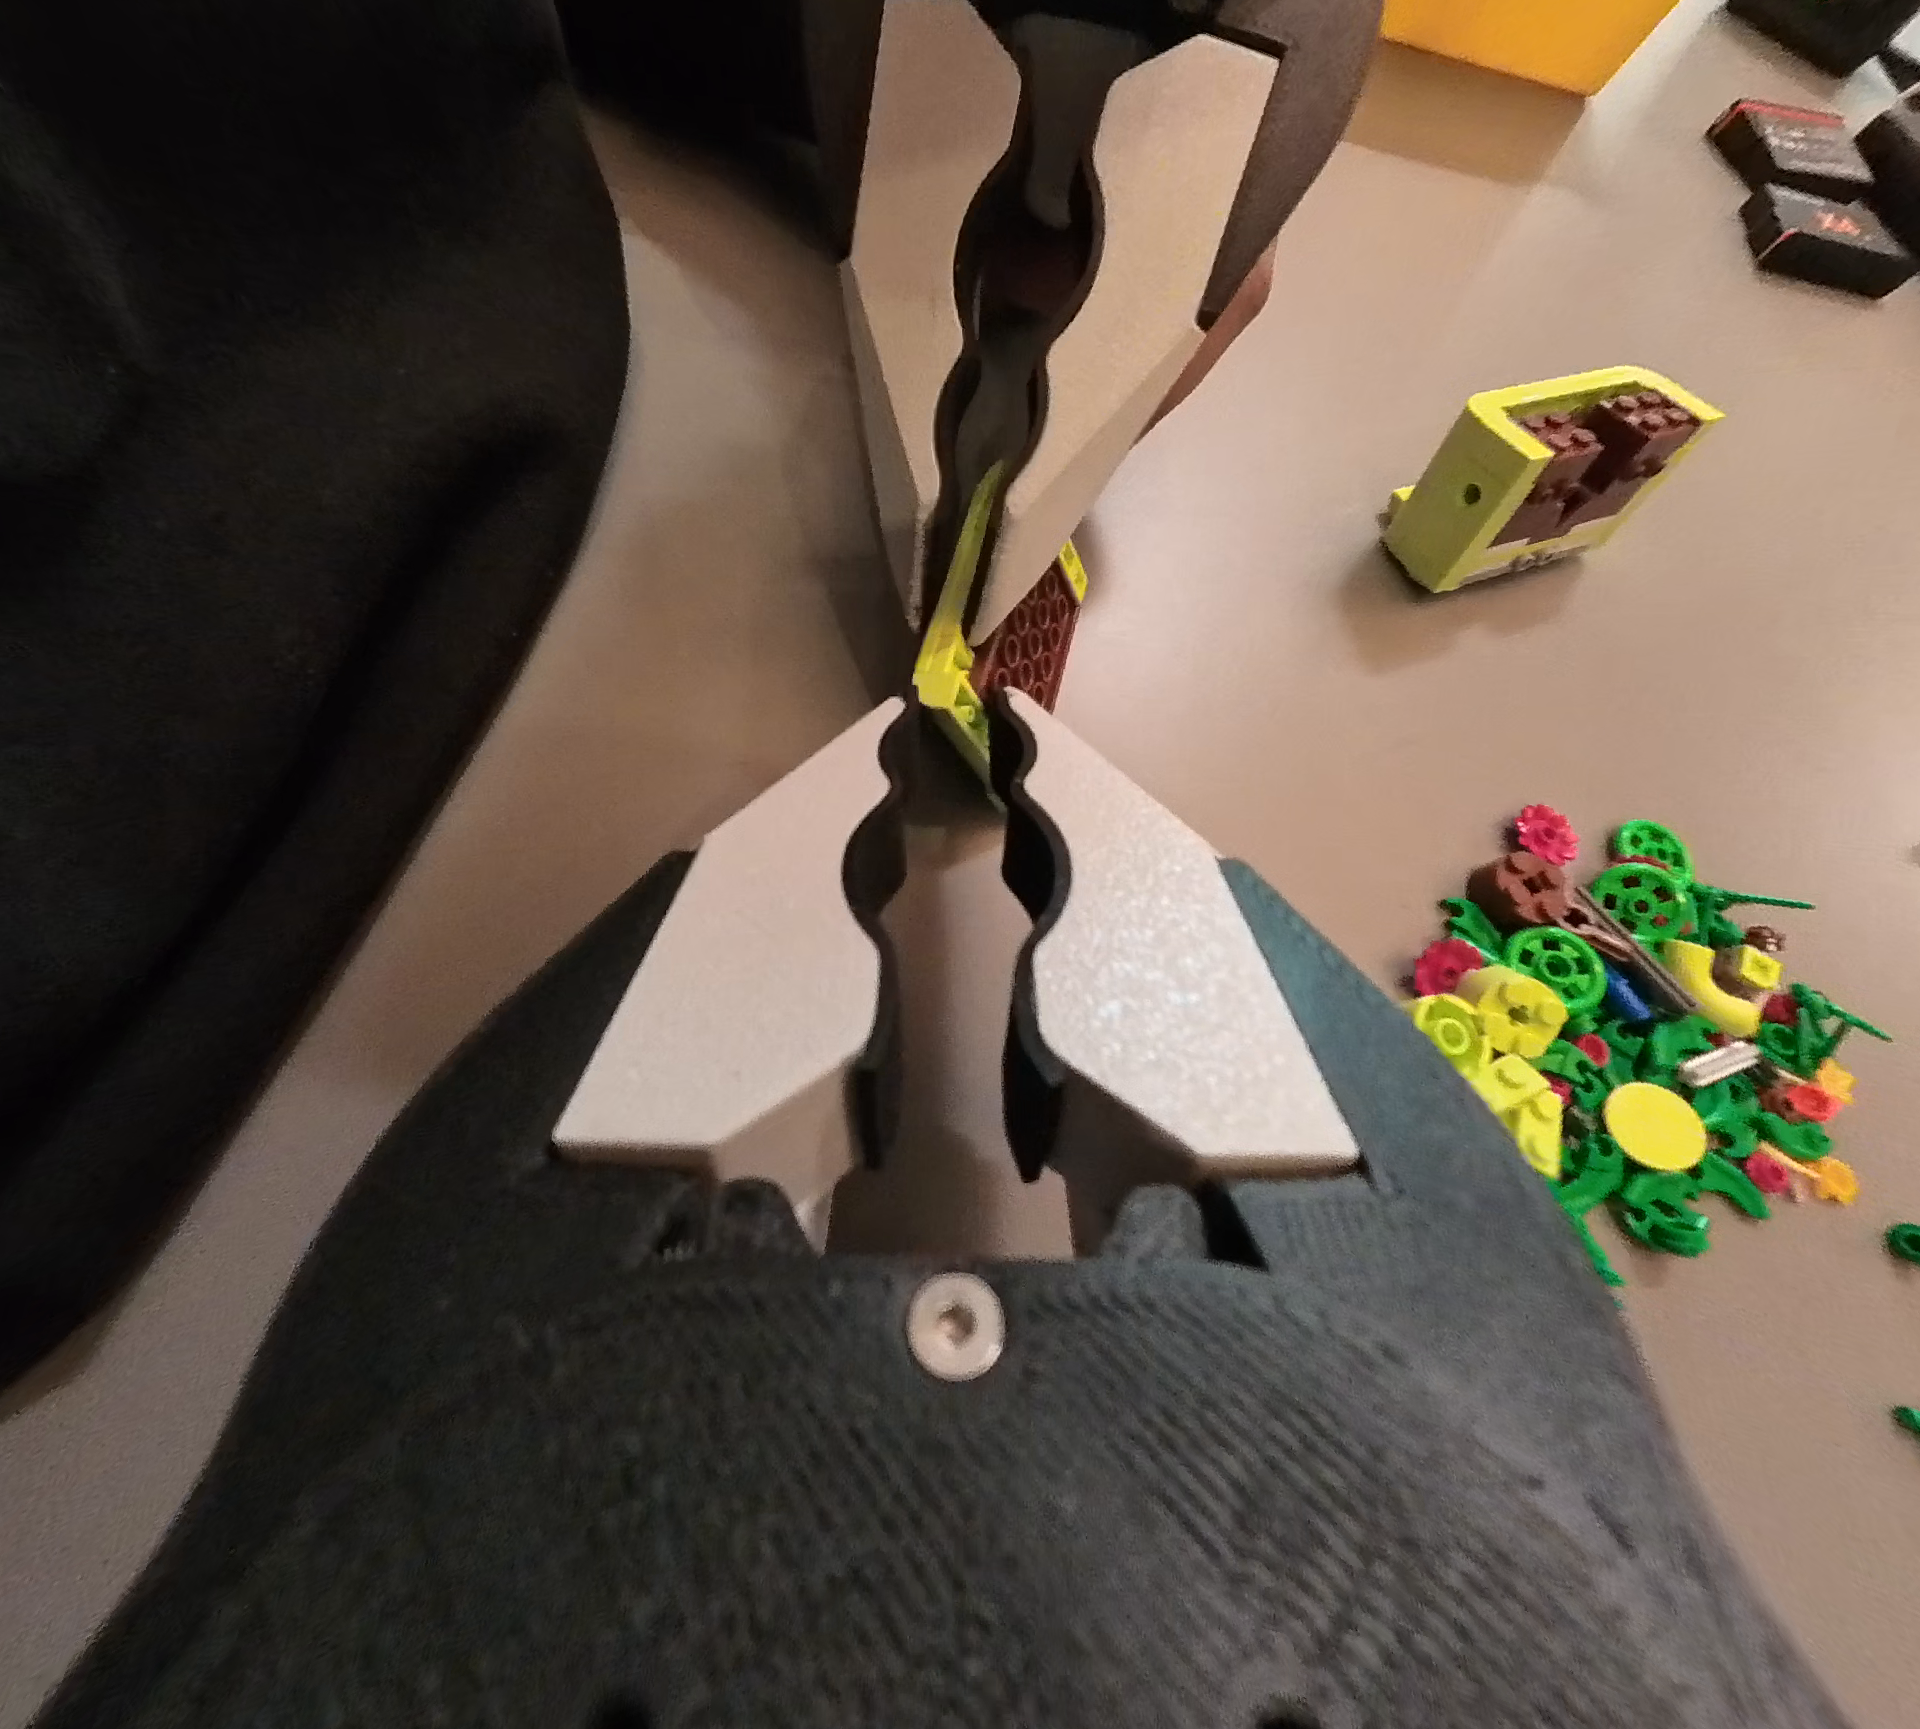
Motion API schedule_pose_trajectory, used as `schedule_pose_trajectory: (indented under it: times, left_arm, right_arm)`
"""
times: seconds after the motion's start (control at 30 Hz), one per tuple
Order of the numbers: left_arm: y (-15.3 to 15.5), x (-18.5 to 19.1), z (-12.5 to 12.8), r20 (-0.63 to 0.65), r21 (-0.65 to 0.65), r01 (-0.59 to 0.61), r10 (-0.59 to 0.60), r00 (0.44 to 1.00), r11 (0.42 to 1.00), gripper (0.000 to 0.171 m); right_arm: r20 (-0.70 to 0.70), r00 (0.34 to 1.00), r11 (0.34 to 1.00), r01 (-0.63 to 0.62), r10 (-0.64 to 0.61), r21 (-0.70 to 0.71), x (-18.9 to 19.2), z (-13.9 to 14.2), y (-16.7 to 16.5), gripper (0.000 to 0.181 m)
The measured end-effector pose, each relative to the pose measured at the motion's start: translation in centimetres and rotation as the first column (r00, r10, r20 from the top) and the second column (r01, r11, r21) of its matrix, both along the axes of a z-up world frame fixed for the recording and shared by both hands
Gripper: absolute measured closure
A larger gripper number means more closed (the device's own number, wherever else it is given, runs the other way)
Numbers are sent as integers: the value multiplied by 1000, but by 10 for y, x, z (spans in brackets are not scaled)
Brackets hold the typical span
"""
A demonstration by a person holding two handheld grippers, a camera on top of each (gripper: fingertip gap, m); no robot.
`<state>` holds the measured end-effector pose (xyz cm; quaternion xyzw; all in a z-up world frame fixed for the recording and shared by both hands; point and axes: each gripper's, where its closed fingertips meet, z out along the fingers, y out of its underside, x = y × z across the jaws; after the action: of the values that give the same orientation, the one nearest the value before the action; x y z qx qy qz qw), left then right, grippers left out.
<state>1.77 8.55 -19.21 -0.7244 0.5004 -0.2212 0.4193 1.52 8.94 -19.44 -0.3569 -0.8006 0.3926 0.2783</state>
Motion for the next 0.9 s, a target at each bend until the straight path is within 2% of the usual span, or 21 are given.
schedule_pose_trajectory:
  times: [0.17,0.37,0.73,0.9]
  left_arm:
    - [-2,0,4,18,17,10,-10,1000,1000,168]
    - [-2,0,4,12,35,1,-2,1000,999,167]
    - [6,-6,3,-16,93,-53,54,998,994,166]
    - [13,-16,-3,-81,147,-101,114,990,984,152]
  right_arm:
    - [104,995,986,14,3,-166,2,2,-2,171]
    - [176,984,962,48,0,-269,1,3,-1,172]
    - [227,973,933,112,-34,-342,-3,3,5,174]
    - [229,972,930,128,-49,-345,-4,3,6,174]
